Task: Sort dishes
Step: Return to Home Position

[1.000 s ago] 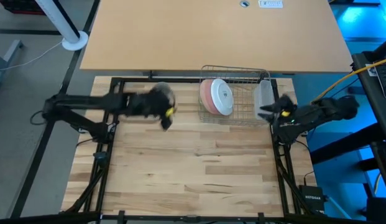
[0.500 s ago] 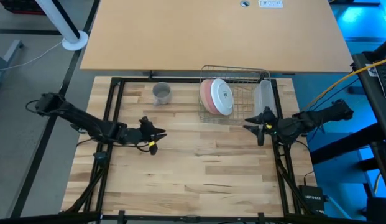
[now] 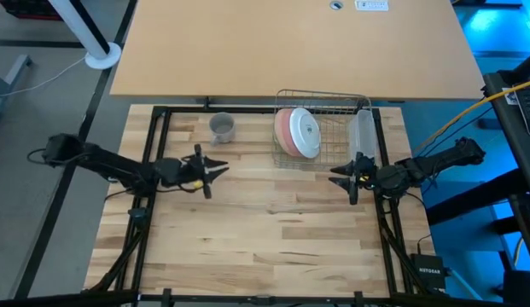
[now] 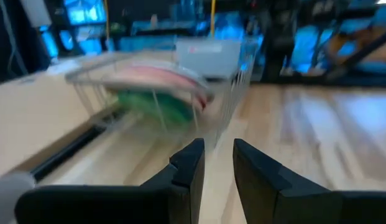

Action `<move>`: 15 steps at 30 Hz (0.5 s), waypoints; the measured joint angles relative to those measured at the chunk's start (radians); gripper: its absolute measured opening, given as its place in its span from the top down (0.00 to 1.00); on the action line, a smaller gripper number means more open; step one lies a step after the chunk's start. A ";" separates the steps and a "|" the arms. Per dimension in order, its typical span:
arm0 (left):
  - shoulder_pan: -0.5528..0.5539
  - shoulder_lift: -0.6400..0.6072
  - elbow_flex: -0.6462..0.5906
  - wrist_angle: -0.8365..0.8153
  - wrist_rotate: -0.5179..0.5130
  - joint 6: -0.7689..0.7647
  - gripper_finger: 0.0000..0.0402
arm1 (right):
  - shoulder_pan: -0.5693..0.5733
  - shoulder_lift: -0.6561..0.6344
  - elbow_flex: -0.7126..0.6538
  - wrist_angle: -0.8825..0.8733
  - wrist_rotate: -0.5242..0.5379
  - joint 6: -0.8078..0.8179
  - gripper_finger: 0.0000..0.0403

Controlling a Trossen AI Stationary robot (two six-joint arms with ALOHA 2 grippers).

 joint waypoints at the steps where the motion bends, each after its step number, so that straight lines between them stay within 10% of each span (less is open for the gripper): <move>1: 0.026 -0.019 -0.002 0.010 0.040 0.004 0.81 | 0.000 0.000 0.000 0.004 -0.002 0.002 0.57; 15: 0.092 -0.611 -0.061 -0.551 0.151 -0.110 0.81 | 0.000 -0.002 0.000 0.048 -0.024 0.000 0.57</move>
